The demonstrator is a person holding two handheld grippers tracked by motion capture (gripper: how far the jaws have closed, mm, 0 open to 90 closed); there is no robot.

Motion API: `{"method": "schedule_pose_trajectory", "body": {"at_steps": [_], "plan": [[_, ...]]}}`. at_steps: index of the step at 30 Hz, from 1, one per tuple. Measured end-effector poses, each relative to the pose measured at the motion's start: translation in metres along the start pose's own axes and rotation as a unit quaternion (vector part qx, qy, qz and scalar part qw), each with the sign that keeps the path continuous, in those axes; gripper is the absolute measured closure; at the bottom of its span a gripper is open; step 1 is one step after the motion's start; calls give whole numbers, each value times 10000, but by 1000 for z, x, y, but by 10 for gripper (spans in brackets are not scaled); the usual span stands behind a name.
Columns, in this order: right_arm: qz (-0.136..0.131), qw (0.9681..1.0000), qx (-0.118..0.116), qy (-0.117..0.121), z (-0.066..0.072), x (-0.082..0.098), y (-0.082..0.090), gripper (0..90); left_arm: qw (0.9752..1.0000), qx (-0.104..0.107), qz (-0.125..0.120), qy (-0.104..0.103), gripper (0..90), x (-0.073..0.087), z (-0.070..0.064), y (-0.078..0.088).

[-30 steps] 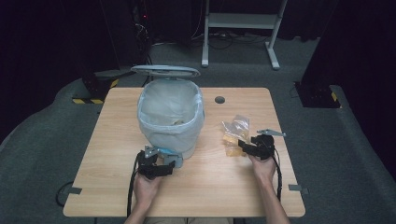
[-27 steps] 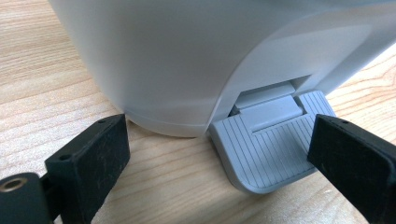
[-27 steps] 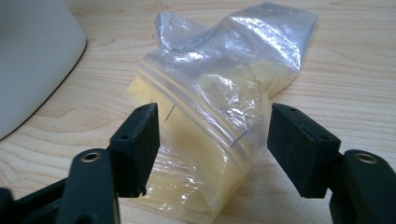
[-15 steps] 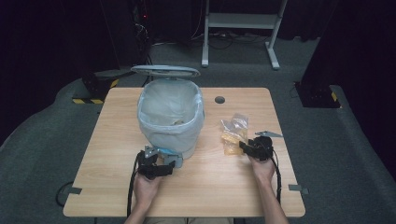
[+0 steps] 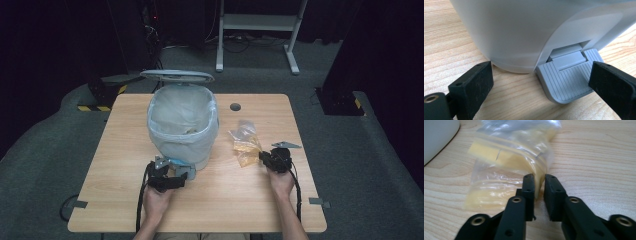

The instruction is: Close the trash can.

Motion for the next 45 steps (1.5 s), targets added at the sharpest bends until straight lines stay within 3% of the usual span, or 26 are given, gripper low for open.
{"method": "schedule_pose_trajectory", "body": {"at_steps": [7,18,45], "plan": [[-15,10000,15,78,2,0,0,878,10000,-2,3,-5,58,0,0,0],[-155,9997,35,197,8,-2,9,900,10000,12,0,2,58,0,0,0],[-605,9971,-193,421,12,-10,58,900,10000,8,2,-1,58,0,0,0]]}}
Point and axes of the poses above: each handheld gripper's, and its own axes: y roughly backward along the jaws, x roughly out of its underside, z roughly to its left, the point moved 1 cm from there along -y, roughly forward along the jaws, and after that the axes turned 1 degree about x, right-handed, at the moved point
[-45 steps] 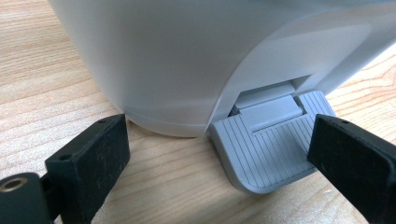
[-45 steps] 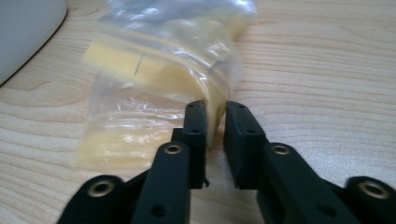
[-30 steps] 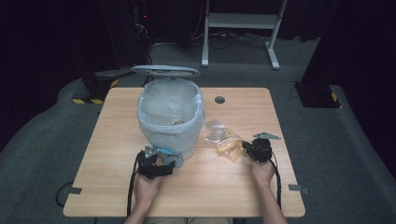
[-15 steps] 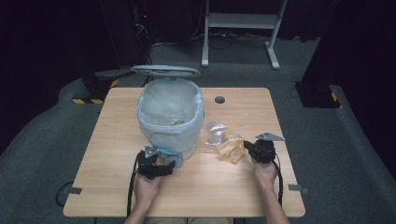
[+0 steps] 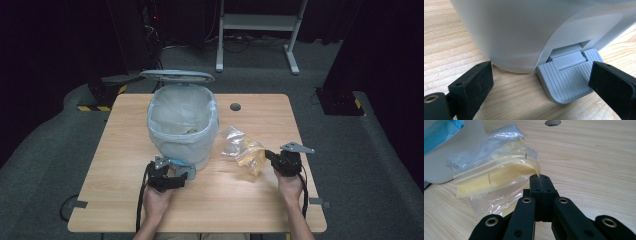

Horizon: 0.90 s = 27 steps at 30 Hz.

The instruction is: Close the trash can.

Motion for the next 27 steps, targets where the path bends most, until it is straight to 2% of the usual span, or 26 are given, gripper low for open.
{"method": "schedule_pose_trajectory", "body": {"at_steps": [17,27], "plan": [[-206,9996,-184,38,2,-9,35,900,10000,-20,5,-13,58,0,0,0],[-304,9991,-278,103,6,-18,49,900,10000,-19,4,-11,58,0,0,0]]}}
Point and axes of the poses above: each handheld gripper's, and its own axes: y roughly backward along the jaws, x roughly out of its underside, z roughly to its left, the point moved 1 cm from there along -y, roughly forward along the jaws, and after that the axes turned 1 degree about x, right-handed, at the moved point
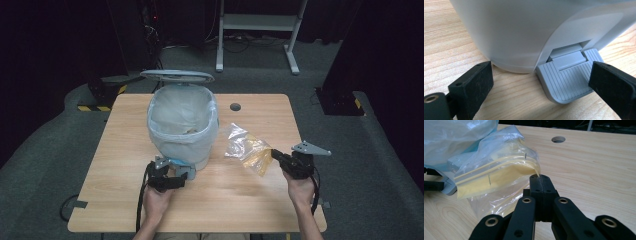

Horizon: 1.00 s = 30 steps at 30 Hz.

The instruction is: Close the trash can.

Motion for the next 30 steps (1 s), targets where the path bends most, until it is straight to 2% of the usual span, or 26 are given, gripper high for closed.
{"method": "schedule_pose_trajectory", "body": {"at_steps": [10,30], "plan": [[-108,9999,-62,100,7,-10,17,900,10000,6,0,6,58,0,0,0],[-257,9994,-122,220,14,-35,39,900,10000,14,1,4,58,0,0,0]]}}
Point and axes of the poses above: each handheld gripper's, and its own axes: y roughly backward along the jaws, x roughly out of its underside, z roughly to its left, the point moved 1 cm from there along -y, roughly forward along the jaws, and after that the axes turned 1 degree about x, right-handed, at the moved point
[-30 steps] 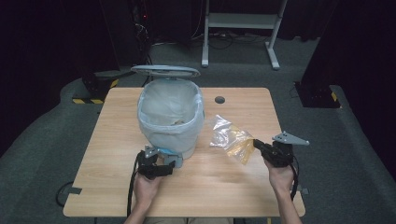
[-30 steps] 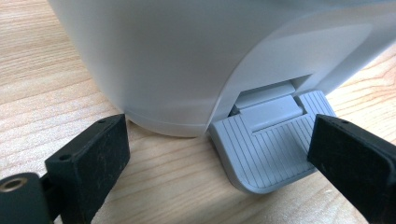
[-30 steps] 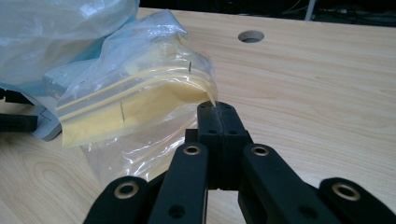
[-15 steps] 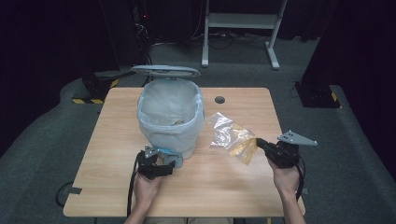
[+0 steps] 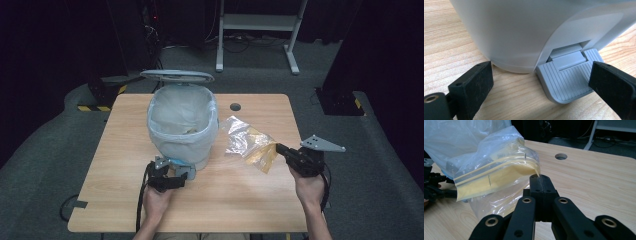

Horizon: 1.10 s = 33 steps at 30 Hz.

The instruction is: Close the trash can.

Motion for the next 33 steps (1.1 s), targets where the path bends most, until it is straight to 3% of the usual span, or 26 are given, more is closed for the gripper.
{"method": "schedule_pose_trajectory", "body": {"at_steps": [6,23,33], "plan": [[-79,9999,-39,-77,-2,-4,5,900,10000,-8,0,-2,58,0,0,0],[-302,9995,-93,-20,-1,-27,17,900,10000,-10,1,-4,58,0,0,0],[-417,9988,-236,-80,-1,-38,19,900,10000,-12,7,-12,58,0,0,0]]}}
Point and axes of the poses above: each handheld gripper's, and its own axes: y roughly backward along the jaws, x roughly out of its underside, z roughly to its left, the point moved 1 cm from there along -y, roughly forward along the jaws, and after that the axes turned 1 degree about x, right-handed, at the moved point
